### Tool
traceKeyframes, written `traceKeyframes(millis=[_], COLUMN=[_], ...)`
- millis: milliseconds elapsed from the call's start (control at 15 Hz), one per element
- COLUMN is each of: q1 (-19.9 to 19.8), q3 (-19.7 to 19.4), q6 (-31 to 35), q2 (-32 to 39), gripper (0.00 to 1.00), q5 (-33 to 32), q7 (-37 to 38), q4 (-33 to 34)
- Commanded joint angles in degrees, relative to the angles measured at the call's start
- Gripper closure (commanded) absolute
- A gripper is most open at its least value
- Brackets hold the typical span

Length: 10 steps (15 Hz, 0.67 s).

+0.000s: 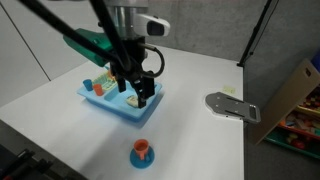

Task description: Put the orange mug in the blue mug

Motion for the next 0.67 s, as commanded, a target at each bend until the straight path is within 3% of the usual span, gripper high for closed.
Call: traceKeyframes(millis=[0,600], q1=[-0.6,-1.0], q3=[1.1,3.5], q6=[-4.2,-13.9], q2=[-6.0,-22.0], gripper=[0.0,0.0], q5=[0.3,-3.1], q7=[0.4,-0.2], q4=[-1.1,-2.9])
